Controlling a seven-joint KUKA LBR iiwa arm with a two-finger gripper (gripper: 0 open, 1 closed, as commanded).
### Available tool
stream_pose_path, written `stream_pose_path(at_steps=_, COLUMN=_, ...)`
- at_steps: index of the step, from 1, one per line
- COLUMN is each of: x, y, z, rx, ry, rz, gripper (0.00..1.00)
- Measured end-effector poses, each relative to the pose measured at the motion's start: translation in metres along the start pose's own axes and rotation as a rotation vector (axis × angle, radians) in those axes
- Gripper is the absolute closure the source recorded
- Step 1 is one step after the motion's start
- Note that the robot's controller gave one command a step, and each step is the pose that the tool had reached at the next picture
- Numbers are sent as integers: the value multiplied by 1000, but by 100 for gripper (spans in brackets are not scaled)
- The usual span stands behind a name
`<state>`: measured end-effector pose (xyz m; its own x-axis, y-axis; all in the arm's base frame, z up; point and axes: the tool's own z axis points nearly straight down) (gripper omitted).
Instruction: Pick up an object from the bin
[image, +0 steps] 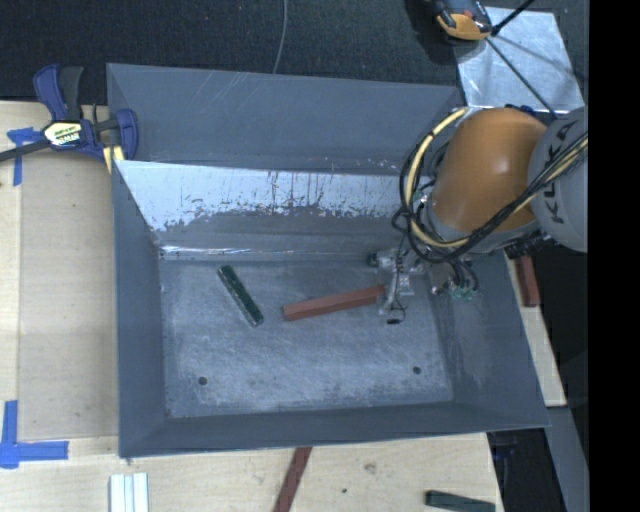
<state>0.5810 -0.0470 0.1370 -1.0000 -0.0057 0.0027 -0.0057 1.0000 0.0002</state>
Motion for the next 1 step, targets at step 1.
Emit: stream_pose_path(at_steps=1, x=-5, y=1, z=-69, rx=0, ry=-3, rz=-7, gripper=100)
